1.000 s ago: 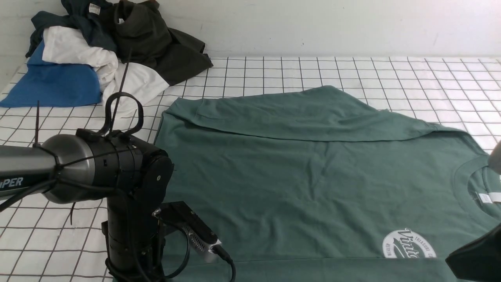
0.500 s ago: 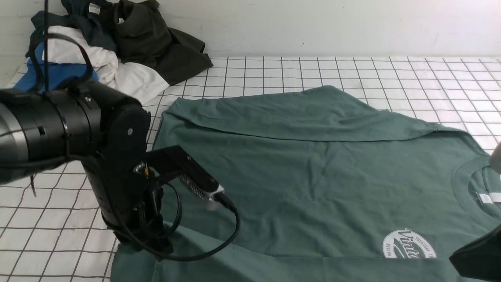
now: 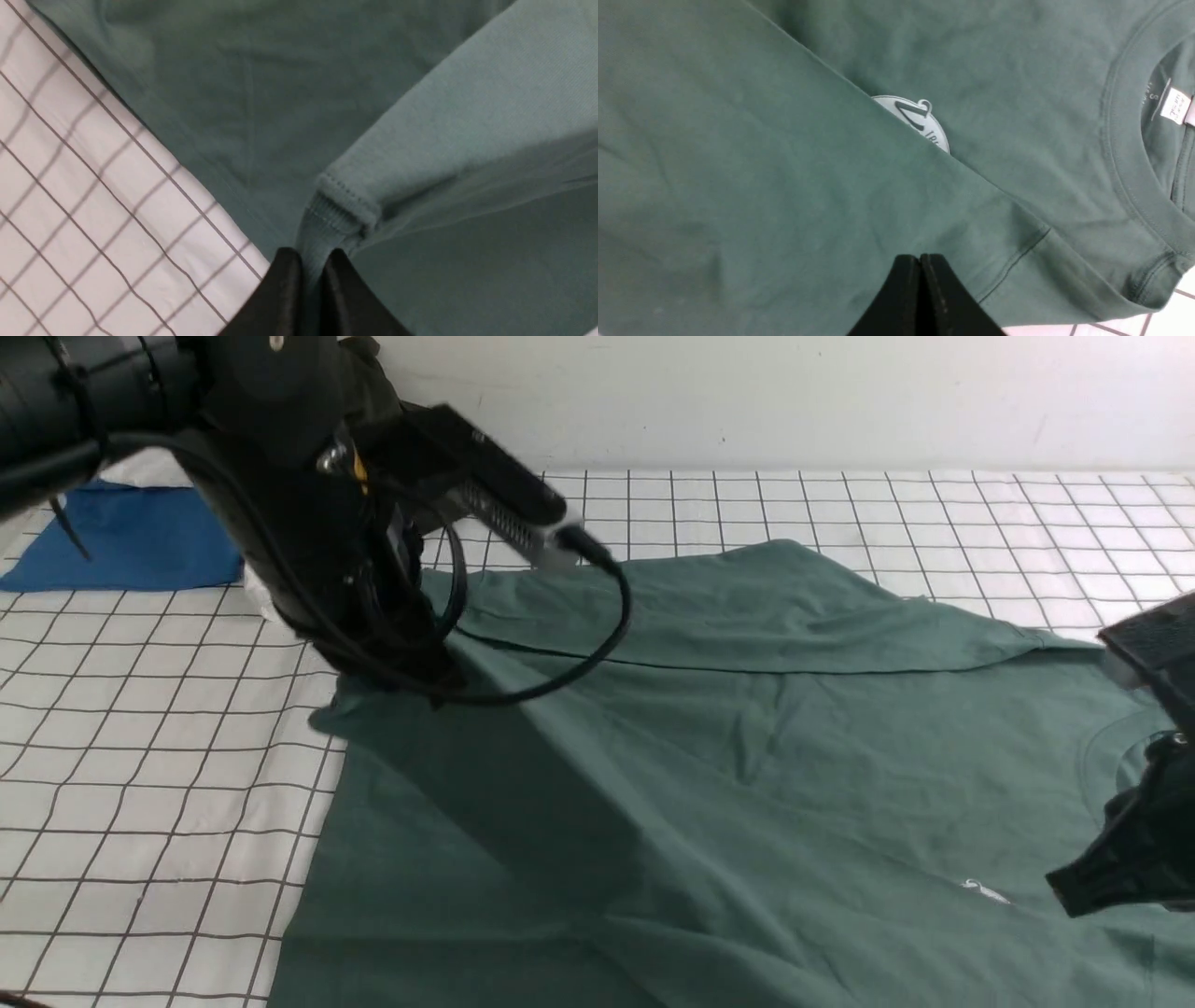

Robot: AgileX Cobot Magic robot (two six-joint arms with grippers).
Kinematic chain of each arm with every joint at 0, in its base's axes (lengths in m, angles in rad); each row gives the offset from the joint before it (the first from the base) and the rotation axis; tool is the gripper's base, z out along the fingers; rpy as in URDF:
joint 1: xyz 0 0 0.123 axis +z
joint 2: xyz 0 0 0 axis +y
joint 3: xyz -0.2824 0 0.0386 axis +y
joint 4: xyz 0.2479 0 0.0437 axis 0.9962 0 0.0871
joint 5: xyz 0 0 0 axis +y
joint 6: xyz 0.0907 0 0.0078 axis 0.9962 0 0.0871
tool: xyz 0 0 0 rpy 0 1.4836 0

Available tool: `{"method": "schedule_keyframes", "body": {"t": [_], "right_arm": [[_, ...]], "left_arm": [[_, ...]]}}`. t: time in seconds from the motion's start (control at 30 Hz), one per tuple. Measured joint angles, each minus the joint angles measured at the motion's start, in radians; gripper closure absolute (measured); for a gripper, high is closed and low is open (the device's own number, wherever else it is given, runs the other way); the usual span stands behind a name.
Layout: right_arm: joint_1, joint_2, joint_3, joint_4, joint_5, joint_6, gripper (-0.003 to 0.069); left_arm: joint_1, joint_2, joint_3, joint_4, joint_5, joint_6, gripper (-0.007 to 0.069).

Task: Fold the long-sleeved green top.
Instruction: Use the left arm to drag and place the cuff at the centered position on the left edge of the fabric

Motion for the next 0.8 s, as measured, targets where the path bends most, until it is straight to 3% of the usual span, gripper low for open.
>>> {"method": "schedule_keyframes", "body": {"t": [0.3, 0.7, 0.8], "right_arm": [[-0.160, 0.146, -0.002, 0.030, -0.078, 0.022, 0.0666], [-0.168, 0.147, -0.012, 0.108, -0.065, -0.020, 0.0652], [-0.168, 0.147, -0.053, 0.154, -0.056, -0.062, 0.0643]], "left_arm": [[0.005, 0.164, -0.167, 0.038, 0.001, 0.004, 0.0601], [0.138, 0.397, -0.180, 0.003, -0.003, -0.014, 0.0594], [0.149, 0.443, -0.180, -0.006, -0.006, -0.014, 0.0522]]}}
